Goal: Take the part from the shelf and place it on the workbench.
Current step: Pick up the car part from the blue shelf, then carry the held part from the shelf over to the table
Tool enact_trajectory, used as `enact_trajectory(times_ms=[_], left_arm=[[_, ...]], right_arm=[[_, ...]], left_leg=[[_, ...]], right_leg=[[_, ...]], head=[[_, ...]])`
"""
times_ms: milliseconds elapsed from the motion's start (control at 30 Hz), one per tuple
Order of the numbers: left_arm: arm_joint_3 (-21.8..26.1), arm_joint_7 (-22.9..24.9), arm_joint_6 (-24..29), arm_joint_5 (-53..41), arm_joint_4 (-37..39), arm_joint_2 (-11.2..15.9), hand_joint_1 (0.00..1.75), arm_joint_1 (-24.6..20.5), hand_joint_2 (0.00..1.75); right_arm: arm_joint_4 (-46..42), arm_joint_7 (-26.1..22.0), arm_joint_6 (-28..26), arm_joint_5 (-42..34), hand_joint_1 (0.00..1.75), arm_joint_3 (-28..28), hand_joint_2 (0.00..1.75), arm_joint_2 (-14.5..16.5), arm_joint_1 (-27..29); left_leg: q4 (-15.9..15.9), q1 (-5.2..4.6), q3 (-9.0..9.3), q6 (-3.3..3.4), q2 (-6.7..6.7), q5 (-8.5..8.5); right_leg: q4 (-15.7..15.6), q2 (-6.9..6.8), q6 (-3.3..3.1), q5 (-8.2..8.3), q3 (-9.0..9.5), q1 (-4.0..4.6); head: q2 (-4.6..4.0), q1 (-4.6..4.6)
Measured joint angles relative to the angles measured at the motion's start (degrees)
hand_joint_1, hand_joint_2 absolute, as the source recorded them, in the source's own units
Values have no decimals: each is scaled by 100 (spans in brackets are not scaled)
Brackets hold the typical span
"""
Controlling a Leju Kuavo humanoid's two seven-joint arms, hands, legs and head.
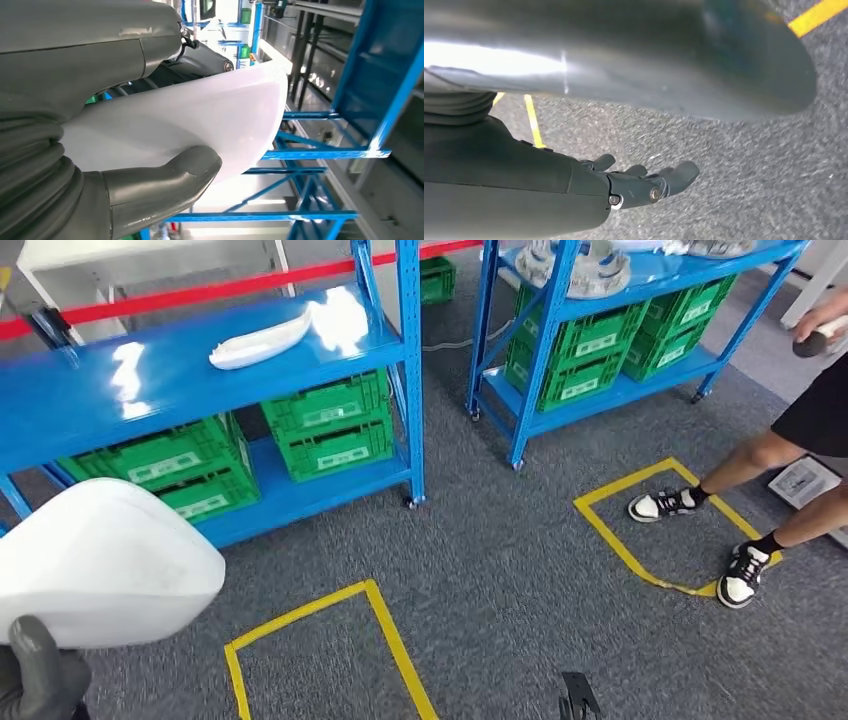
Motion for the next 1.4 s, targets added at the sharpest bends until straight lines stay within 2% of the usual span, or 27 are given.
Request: enact_trajectory(times_ms=[67, 133, 200, 233, 267, 300, 367, 433, 467, 533, 567, 600, 700, 733, 767, 800, 867, 933, 1000, 1067, 1100, 1133, 1200, 1267, 1300, 1333, 1400], left_arm=[[33, -4, -28, 27, 25, -18, 175, 6, 175], [43, -1, -56, 59, 52, -45, 175, 19, 175], [43, 14, -94, 117, 71, -68, 175, 68, 175], [43, 21, -119, 150, 77, -78, 175, 105, 175], [43, 25, -139, 178, 79, -85, 175, 147, 175], [44, 24, -152, 197, 78, -90, 175, 189, 175], [49, 8, -155, 207, 66, -99, 175, 262, 175], [73, -10, -143, 208, 25, -113, 175, 324, 175], [90, -17, -137, 214, 2, -121, 175, 351, 175], [131, -27, -143, 264, -33, -140, 175, 405, 175], [157, -29, -152, 300, -40, -149, 175, 436, 175], [183, -28, -163, 336, -44, -158, 175, 467, 175], [221, -27, -209, 383, -38, -172, 175, 530, 175], [222, -27, -232, 394, -29, -173, 175, 540, 175], [222, -26, -256, 410, -17, -174, 175, 548, 175], [222, -26, -279, 432, -2, -174, 175, 551, 175], [222, -25, -326, 483, 28, -174, 175, 545, 175], [221, -22, -363, 507, 50, -175, 175, 523, 175], [220, -24, -358, 425, 68, -178, 175, 508, 175], [220, -16, -317, 301, 83, -180, 175, 510, 175], [220, -4, -301, 269, 87, -181, 175, 513, 175], [220, 9, -293, 266, 92, -182, 175, 512, 175], [220, 25, -290, 294, 108, -183, 175, 513, 175], [220, 27, -287, 310, 123, -181, 175, 514, 175], [220, 27, -285, 301, 127, -181, 175, 513, 175], [220, 27, -283, 282, 128, -180, 175, 507, 175], [220, 27, -276, 211, 129, -179, 175, 470, 175]], right_arm=[[0, -25, 4, -31, 0, 0, 0, -27, 5], [0, -26, -4, -84, 0, -1, 0, -45, 7], [0, 18, -32, -148, 0, -12, 0, -53, 5], [0, 54, -54, -185, 0, -26, 0, -57, 4], [0, 97, -80, -214, 0, -45, 0, -61, 5], [0, 152, -107, -230, 0, -64, 0, -62, 6], [-2, 277, -157, -227, 0, -86, 0, -65, 5], [-9, 388, -193, -187, 0, -90, 0, -68, -2], [-12, 415, -201, -164, 0, -90, 0, -71, -2], [-13, 384, -199, -133, 0, -90, 0, -81, 4], [-14, 329, -186, -127, 0, -90, 0, -89, 4], [-16, 258, -171, -127, 0, -90, 0, -103, 2], [-24, 37, -129, -126, 0, -92, 0, -152, -2], [-24, -37, -111, -127, 0, -92, 0, -166, -1], [-25, -105, -90, -130, 0, -92, 0, -178, -1], [-25, -171, -69, -134, 0, -92, 0, -187, -2], [-26, -291, -43, -142, 0, -92, 0, -195, -7], [-26, -372, -35, -131, 0, -91, 0, -195, -13], [-25, -343, -59, -70, 0, -89, 0, -195, -17], [-24, -242, -116, 11, 0, -83, 0, -194, -9], [-24, -195, -146, 42, 0, -79, 0, -189, -1], [-24, -159, -169, 62, 0, -76, 0, -183, 6], [-24, -115, -192, 76, 0, -75, 0, -172, 11], [-24, -71, -193, 63, 0, -75, 0, -171, 13], [-24, -34, -196, 51, 0, -75, 0, -171, 14], [-24, 16, -206, 40, 0, -75, 0, -171, 14], [-24, 119, -247, 17, 0, -75, 0, -169, 12]], left_leg=[[4, 4, -122, 118, 17, 129], [-8, 20, -291, 212, 34, 288], [7, 13, -477, 238, 40, 439], [27, 10, -578, 235, 44, 513], [56, 7, -687, 229, 48, 586], [92, 5, -797, 218, 51, 653], [173, 3, -1005, 180, 53, 764], [238, -10, -1127, 121, 59, 856], [246, -11, -1151, 86, 64, 905], [214, -2, -1176, 11, 65, 999], [234, 6, -1208, -21, 55, 957], [334, 12, -1269, -52, 42, 803], [1227, 32, -1509, -122, 18, -48], [1557, 35, -1537, -136, 18, -190], [1767, 36, -1500, -140, 18, -175], [1807, 36, -1380, -137, 17, -39], [1337, 33, -860, -99, 16, 252], [469, 8, -199, -35, 18, 129], [-25, -26, 85, 39, 21, -81], [-77, -26, 25, 131, 16, -23], [-83, -19, -20, 176, 7, 37], [-90, -9, -74, 213, -2, 102], [-79, -9, -199, 247, -35, 204], [-44, -16, -311, 242, -97, 287], [-15, -17, -363, 229, -143, 319], [19, -17, -408, 214, -194, 342], [100, -15, -505, 178, -295, 371]], right_leg=[[42, 7, 78, -68, -51, -20], [431, 21, 125, -569, -189, -31], [1141, 27, 150, -1129, -328, -29], [1450, 29, 157, -1219, -342, -29], [1624, 29, 157, -1160, -290, -29], [1610, 30, 149, -1006, -149, -29], [1005, 35, 108, -796, 419, -25], [195, 48, 56, -940, 966, -1], [-30, 52, 31, -1029, 1084, 17], [-122, 43, -26, -992, 1049, 25], [-133, 30, -69, -930, 1006, 16], [-150, 17, -114, -854, 944, 3], [-159, -10, -172, -620, 671, -4], [-147, -16, -167, -542, 572, -2], [-130, -22, -159, -466, 466, 0], [-108, -28, -149, -393, 360, 1], [-59, -32, -117, -267, 165, 1], [-13, -29, -64, -176, 50, 13], [-11, -32, 14, -83, 21, 13], [-21, -36, 99, -24, 0, -7], [70, -27, 135, -106, -49, -14], [280, -14, 166, -278, -137, -22], [1020, 10, 209, -787, -392, -30], [1571, 18, 226, -1073, -496, -29], [1544, 27, 220, -1060, -389, -29], [1269, 57, 204, -950, -163, -28], [442, 263, 140, -739, 386, -28]], head=[[0, -24], [0, -20], [-1, -12], [-1, -12], [-1, -11], [0, -9], [0, -6], [0, -5], [0, -2], [0, 4], [0, 5], [0, 2], [0, -3], [0, -3], [0, -3], [0, -3], [0, -2], [0, -1], [-1, 0], [-1, -4], [0, -2], [0, -1], [0, 6], [0, 6], [0, 6], [0, 7], [0, 5]])
